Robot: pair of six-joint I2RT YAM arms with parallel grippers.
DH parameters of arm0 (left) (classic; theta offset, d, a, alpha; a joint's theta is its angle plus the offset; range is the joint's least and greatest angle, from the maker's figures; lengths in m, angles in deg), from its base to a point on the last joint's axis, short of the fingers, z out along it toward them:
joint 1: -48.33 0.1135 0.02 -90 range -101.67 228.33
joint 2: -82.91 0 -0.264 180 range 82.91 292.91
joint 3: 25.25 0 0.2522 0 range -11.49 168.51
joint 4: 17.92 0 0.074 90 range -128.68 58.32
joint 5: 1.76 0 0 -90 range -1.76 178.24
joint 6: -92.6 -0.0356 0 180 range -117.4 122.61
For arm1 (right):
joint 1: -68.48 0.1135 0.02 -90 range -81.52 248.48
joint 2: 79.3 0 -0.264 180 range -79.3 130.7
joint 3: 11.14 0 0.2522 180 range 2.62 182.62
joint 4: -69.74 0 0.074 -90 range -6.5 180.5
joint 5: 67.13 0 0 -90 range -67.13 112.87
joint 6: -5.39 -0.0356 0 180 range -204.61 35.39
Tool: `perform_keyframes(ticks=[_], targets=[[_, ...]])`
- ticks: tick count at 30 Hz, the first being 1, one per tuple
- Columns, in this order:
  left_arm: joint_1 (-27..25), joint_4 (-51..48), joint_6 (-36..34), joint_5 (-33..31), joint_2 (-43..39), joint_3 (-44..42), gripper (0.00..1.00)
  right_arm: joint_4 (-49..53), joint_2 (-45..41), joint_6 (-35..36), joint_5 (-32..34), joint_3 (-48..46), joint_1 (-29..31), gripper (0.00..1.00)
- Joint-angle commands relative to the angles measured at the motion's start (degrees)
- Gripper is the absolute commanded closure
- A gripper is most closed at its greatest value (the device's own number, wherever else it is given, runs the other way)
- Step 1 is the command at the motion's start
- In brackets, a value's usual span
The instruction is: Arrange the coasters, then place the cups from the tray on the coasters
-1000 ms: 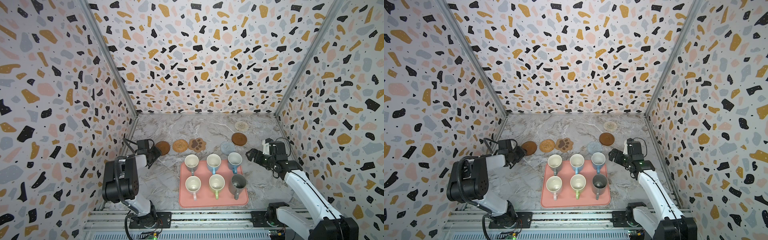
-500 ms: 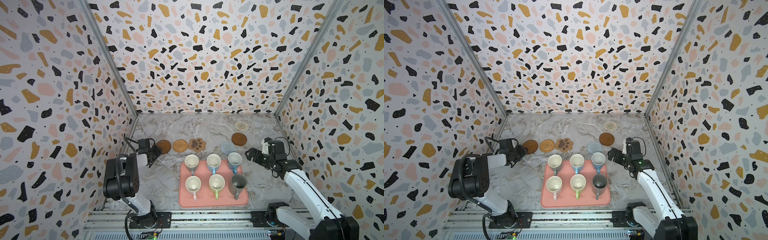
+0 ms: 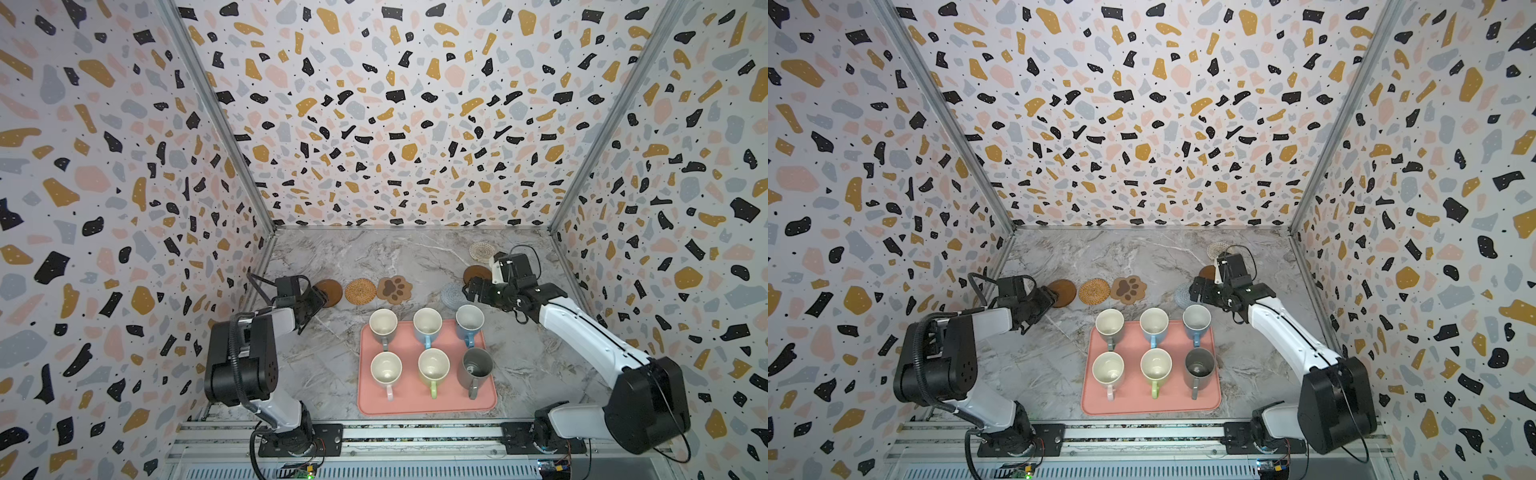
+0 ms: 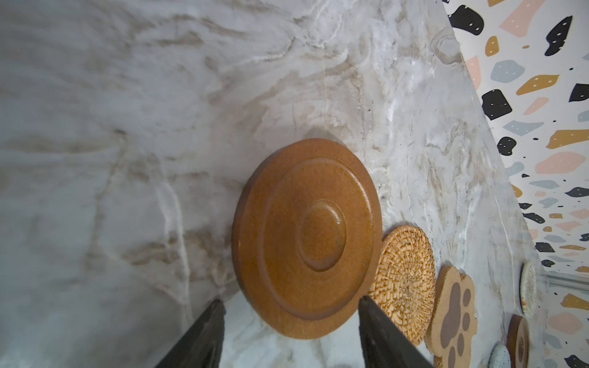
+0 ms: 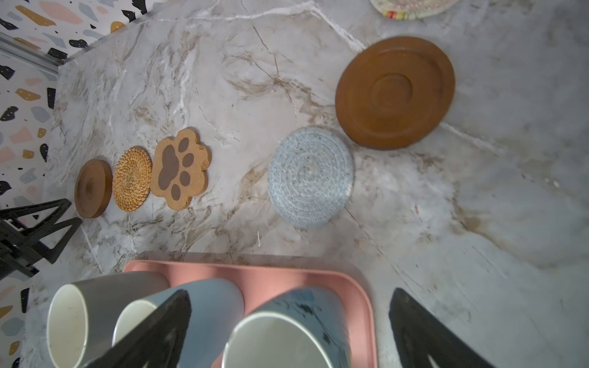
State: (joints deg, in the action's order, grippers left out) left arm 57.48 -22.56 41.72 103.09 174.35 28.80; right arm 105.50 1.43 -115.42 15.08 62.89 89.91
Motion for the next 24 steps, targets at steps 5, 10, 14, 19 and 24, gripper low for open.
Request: perform_keyframes(ticks=[5,10,14,19,24], targets=[[-0.19,-0.66,3.17,-2.61,-8.46,-1.74,0.26,0.47,14.06,3.48,4.92,15.78,5.63,0.01],[-0.18,-1.53,2.86,-2.22,-10.05,-0.86,0.21,3.00,24.16,5.13,7.20,26.69,8.87,0.01],[-0.26,-1.08,2.75,-1.65,-10.23,-0.98,0.19,4.11,30.49,5.35,7.78,34.12,11.85,0.01],[-3.55,-3.60,-2.30,3.33,-7.80,3.24,0.19,8.15,35.11,5.83,10.43,41.52,14.90,0.01],[-9.54,-5.49,-4.25,4.39,-5.71,6.33,0.20,6.60,31.05,4.80,11.48,38.64,14.47,0.01]])
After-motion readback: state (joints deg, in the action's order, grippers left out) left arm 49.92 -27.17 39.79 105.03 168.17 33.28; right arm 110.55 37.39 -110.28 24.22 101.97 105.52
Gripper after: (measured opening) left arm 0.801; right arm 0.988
